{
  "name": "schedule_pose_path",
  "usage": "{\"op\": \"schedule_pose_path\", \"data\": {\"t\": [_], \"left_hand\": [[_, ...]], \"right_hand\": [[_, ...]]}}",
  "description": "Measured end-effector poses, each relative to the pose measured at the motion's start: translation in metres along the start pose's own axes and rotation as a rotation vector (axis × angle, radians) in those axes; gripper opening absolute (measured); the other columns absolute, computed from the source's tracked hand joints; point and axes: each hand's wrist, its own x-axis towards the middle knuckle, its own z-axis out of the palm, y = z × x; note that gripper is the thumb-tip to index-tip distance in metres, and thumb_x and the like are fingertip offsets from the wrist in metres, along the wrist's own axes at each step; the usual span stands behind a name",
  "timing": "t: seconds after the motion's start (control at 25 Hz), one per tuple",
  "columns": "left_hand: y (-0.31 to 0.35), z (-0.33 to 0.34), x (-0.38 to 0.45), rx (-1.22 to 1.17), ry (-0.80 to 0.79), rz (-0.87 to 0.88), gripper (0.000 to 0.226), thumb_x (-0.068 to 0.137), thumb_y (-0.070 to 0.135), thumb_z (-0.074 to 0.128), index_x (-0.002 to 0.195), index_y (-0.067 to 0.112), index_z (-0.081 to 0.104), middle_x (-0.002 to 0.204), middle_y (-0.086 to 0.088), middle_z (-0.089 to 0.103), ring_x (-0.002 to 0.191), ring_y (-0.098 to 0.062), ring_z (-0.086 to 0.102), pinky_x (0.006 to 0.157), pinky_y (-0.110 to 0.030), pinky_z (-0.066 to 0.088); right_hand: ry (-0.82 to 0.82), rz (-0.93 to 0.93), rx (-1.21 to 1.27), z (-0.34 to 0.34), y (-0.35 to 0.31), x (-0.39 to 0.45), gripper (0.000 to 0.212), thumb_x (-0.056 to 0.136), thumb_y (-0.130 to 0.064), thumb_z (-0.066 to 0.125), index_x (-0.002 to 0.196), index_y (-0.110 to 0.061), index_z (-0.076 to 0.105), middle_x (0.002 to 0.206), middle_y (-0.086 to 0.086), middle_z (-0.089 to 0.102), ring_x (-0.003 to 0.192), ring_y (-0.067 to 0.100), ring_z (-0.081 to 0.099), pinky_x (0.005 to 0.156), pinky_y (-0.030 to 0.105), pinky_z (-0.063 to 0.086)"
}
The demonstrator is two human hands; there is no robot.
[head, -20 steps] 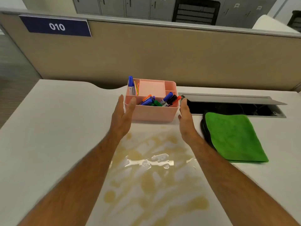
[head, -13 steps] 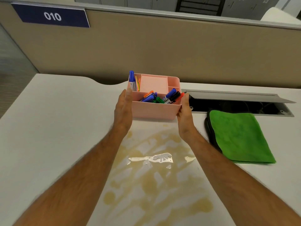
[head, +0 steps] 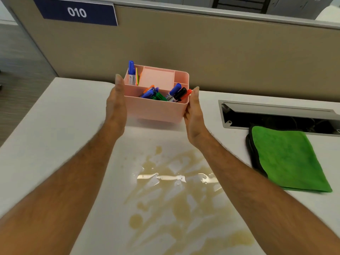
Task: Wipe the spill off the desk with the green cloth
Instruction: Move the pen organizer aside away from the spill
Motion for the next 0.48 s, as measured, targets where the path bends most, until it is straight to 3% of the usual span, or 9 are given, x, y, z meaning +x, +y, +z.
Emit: {"op": "schedule_pose_path", "data": {"t": [0.16, 0.32, 0.48], "left_hand": [[0.004, -0.038, 0.018, -0.004, 0.092, -0.004, 0.065, 0.089, 0.077, 0.021, 0.115, 0.040, 0.067, 0.109, 0.015, 0.072, 0.098, -0.005, 0.068, 0.085, -0.028, 0.053], [-0.003, -0.074, 0.029, 0.000, 0.162, -0.018, 0.056, 0.088, 0.079, 0.022, 0.102, 0.045, 0.064, 0.104, 0.020, 0.069, 0.097, -0.002, 0.065, 0.084, -0.025, 0.051], [-0.016, -0.100, 0.039, 0.019, 0.224, -0.040, 0.055, 0.085, 0.081, 0.023, 0.105, 0.046, 0.061, 0.103, 0.023, 0.065, 0.099, -0.003, 0.063, 0.086, -0.027, 0.050]], "right_hand": [[-0.082, 0.017, 0.034, 0.044, 0.004, 0.012, 0.053, 0.095, -0.066, 0.020, 0.099, -0.046, 0.069, 0.100, -0.015, 0.074, 0.098, 0.008, 0.068, 0.096, 0.037, 0.052], [-0.152, 0.033, 0.022, 0.080, 0.014, 0.016, 0.052, 0.093, -0.068, 0.020, 0.102, -0.047, 0.067, 0.105, -0.011, 0.073, 0.101, 0.011, 0.068, 0.098, 0.040, 0.052], [-0.181, 0.047, -0.018, 0.108, 0.033, 0.016, 0.047, 0.088, -0.071, 0.021, 0.103, -0.051, 0.060, 0.105, -0.014, 0.071, 0.105, 0.013, 0.067, 0.100, 0.041, 0.052]]}}
